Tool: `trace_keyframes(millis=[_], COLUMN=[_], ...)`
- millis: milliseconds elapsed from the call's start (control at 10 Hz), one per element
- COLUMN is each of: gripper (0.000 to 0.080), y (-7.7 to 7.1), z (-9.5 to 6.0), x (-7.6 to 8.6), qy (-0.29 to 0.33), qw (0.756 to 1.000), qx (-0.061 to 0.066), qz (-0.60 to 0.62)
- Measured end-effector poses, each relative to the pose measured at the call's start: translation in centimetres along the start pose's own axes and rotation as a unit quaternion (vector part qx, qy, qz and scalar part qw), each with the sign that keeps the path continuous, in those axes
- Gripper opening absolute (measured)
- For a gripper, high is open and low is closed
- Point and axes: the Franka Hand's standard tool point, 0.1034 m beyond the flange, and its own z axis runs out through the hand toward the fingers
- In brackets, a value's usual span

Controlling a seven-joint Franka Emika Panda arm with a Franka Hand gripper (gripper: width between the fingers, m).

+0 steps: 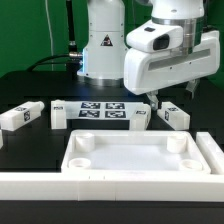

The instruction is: Assemble desk

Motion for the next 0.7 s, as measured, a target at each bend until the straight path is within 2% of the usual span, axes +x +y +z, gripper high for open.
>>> trace_keyframes(millis=[300,400,500,600,700], gripper=[0.0649,0.0649,0.0649,0.0649,0.0649], y=[-0.9,-0.9,-1.5,-2.6,-3.1], z=[0.3,0.6,0.6,0.6,0.8], x=[0.2,0.3,0.6,1.0,1.0], qy=[-0.001,-0.003,-0.003,-0.003,-0.005], qw=[0.995,0.995,0.996,0.998,0.999], qx=[0.001,0.003,-0.007,-0.019,-0.021], qz=[0.102,0.097,0.085,0.054,0.034])
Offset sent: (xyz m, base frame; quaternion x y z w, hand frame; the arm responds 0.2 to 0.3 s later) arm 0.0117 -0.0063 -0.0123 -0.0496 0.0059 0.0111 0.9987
